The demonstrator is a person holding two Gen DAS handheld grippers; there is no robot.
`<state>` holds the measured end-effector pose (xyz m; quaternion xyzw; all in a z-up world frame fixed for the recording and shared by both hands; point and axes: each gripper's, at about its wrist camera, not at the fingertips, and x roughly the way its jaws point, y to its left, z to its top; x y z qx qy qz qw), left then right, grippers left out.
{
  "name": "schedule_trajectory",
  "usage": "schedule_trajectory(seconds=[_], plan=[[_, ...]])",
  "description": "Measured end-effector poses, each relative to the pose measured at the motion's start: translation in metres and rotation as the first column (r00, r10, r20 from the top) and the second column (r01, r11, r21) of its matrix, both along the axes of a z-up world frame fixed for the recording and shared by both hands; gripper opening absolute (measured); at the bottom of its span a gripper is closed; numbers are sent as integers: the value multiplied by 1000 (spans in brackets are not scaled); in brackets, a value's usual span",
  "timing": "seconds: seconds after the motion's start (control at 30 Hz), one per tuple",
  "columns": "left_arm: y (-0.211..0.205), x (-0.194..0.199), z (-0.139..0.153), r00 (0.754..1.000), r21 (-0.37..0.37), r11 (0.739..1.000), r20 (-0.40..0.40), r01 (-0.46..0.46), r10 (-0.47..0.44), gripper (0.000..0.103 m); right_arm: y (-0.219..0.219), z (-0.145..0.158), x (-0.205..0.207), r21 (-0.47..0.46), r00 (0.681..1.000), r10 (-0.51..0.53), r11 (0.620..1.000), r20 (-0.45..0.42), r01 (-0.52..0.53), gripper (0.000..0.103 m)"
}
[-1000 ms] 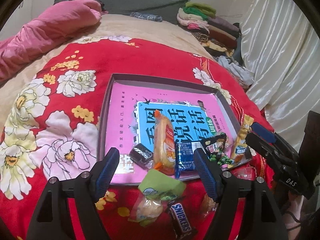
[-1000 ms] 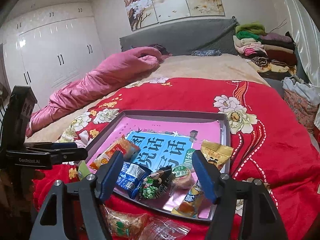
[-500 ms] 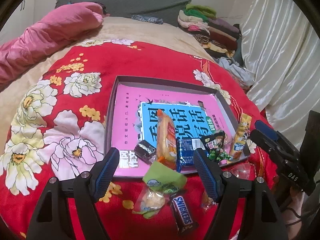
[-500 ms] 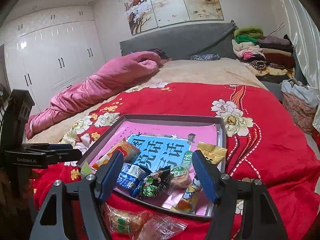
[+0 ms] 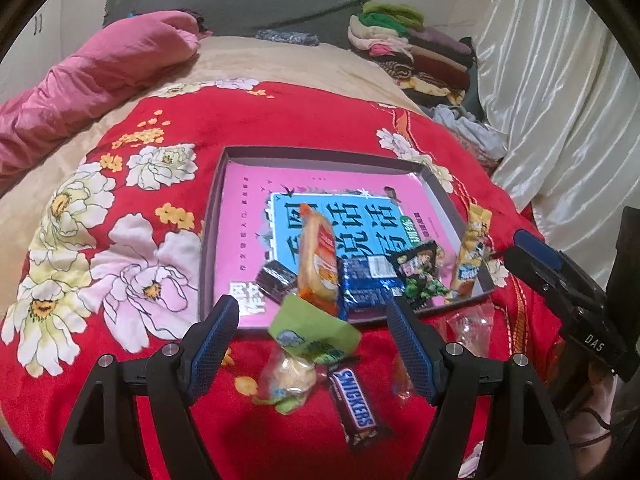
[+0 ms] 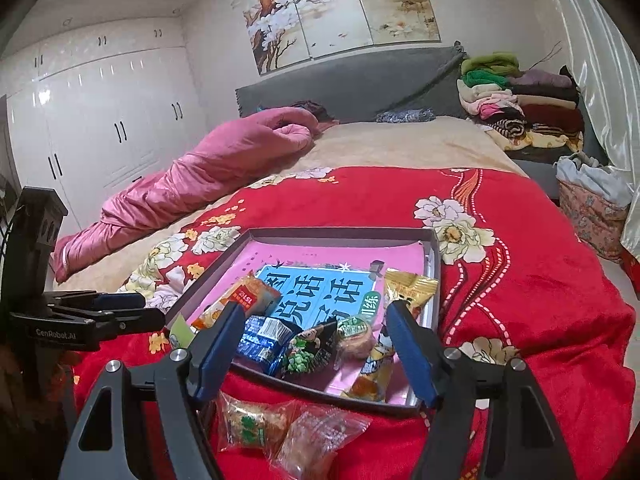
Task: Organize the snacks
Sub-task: 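Grasp the Snickers bar with left while right grasps the clear pastry bag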
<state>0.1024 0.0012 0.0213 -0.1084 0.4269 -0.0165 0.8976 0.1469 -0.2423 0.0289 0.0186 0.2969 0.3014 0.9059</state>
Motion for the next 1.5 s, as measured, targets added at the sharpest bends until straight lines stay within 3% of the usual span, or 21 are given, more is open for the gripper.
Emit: schedule_trajectory(seconds=[0.6, 0.97, 1.5], plan=[[-26, -19, -17, 996, 0, 998, -69, 55, -55, 78, -9, -11, -17, -60, 993, -90, 995, -72, 85, 75], [-29, -23, -26, 994, 0, 999, -96, 54, -53, 78, -6, -30, -31, -67, 980, -104, 993, -171, 94, 75], [-30, -31, -52, 984, -40, 999, -173, 35, -41, 78, -5, -44, -32, -105, 967, -123, 989, -224, 101, 75]])
